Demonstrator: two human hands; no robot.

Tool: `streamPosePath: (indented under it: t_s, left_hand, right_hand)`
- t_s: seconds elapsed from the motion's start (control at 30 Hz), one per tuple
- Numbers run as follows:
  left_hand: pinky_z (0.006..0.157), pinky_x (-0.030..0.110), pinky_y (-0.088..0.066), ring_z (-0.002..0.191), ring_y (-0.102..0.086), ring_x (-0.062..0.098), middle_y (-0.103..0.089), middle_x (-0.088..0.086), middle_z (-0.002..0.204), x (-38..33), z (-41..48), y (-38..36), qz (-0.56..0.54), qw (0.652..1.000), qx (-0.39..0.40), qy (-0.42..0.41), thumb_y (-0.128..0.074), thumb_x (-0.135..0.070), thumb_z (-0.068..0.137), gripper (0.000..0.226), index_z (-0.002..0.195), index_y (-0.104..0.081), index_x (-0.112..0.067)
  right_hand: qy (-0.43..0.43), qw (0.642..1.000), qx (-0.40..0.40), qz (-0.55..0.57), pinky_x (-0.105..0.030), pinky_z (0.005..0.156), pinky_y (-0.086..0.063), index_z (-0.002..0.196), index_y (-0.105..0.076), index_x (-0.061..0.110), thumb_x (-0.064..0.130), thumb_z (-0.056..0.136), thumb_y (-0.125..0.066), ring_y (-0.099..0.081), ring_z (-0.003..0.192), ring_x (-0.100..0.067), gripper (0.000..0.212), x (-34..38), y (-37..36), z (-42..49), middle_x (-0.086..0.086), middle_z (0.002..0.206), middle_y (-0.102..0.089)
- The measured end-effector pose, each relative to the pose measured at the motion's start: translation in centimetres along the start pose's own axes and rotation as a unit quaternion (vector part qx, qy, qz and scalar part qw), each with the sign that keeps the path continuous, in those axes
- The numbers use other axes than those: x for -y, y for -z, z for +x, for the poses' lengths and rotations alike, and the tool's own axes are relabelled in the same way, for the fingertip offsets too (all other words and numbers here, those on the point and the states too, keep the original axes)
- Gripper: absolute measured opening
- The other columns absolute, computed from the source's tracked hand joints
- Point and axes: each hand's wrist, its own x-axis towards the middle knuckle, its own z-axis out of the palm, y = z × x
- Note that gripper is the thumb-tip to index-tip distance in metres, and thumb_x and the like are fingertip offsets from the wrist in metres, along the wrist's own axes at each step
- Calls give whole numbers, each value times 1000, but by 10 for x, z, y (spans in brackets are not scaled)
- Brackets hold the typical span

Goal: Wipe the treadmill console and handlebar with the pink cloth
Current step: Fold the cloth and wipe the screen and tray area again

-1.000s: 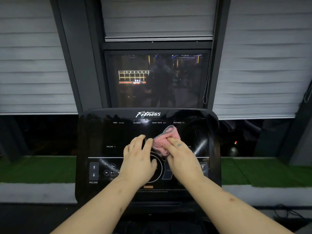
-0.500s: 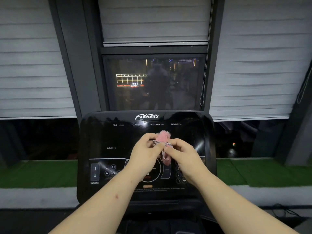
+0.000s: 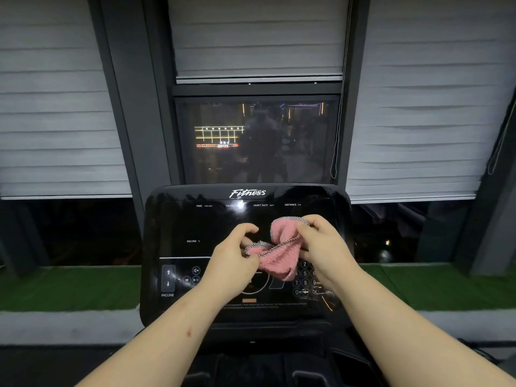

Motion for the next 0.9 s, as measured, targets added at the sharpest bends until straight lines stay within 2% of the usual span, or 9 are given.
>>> streamPosePath:
  t_s: [0.13, 0.23, 0.33, 0.4, 0.47, 0.57, 0.67, 0.77, 0.9]
  left_hand:
    - [65, 21, -53, 79, -65, 6, -61, -10, 100, 3, -10, -1, 79, 992, 89, 39, -73, -19, 84, 63, 134, -47, -47]
    - [75, 20, -53, 85, -65, 0, -64, -12, 104, -4, -12, 0, 44, 995, 74, 50, -72, -26, 87, 40, 123, -61, -42]
    - [93, 27, -52, 103, -66, 3, -69, -11, 113, -11, -11, 5, -30, 994, 73, 70, -76, -29, 87, 35, 118, -64, -41]
    - [91, 26, -52, 109, -70, 10, -75, -9, 114, -17, -16, 8, -121, 977, 144, 96, -79, -24, 88, 37, 121, -66, -32]
    - [87, 32, -58, 103, -74, 21, -78, 4, 110, -25, -23, 8, -215, 947, 204, 125, -75, -10, 91, 25, 116, -71, -13]
    - [92, 43, -59, 98, -73, 32, -75, 20, 110, -26, -28, 10, -279, 930, 203, 127, -71, -7, 94, 21, 113, -70, 4]
    - [93, 44, -57, 97, -73, 30, -76, 18, 108, -25, -23, 20, -274, 939, 179, 107, -69, -8, 96, 15, 108, -74, -1]
    - [84, 40, -58, 93, -75, 30, -78, 13, 104, -27, -20, 33, -180, 967, 160, 88, -68, -12, 98, 12, 106, -78, -12]
    - [68, 31, -56, 79, -71, 21, -78, 13, 95, -35, -15, 44, -156, 981, 92, 71, -66, -3, 96, 16, 102, -78, -12]
  right_hand:
    - [-15, 998, 27, 52, -63, 94, -56, 98, -66, 15, 27, 102, -56, -70, 101, -47, 15, 16, -6, -1, -24, 104, -73]
    - [12, 998, 37, 44, -54, 88, -53, 83, -68, 23, 28, 98, -57, -64, 92, -34, 20, 28, -11, -9, -14, 93, -67]
    - [3, 996, 64, 63, -55, 93, -53, 82, -71, 24, 20, 105, -54, -63, 92, -30, 29, 38, -11, -18, -12, 93, -66]
    - [-5, 992, 86, 97, -54, 90, -51, 85, -71, 20, 17, 107, -53, -62, 92, -30, 28, 45, -12, -24, -14, 93, -65]
    - [-2, 986, 101, 132, -50, 87, -51, 91, -68, 13, 14, 107, -51, -63, 88, -29, 23, 54, -14, -30, -13, 90, -66]
    - [9, 987, 92, 134, -42, 79, -53, 100, -64, 9, 15, 108, -50, -64, 80, -22, 17, 65, -13, -36, -8, 84, -67]
    - [19, 999, 35, 12, -41, 79, -50, 99, -67, 21, 26, 107, -55, -62, 83, -19, 16, 62, 1, -32, -3, 89, -68]
    - [28, 988, -16, -153, -38, 77, -49, 102, -63, 42, 38, 103, -57, -63, 83, -16, 7, 54, 17, -32, 3, 102, -71]
    - [82, 970, 51, -224, -32, 65, -49, 118, -53, 54, 27, 105, -55, -58, 67, -14, 30, 51, 26, -46, 6, 100, -73]
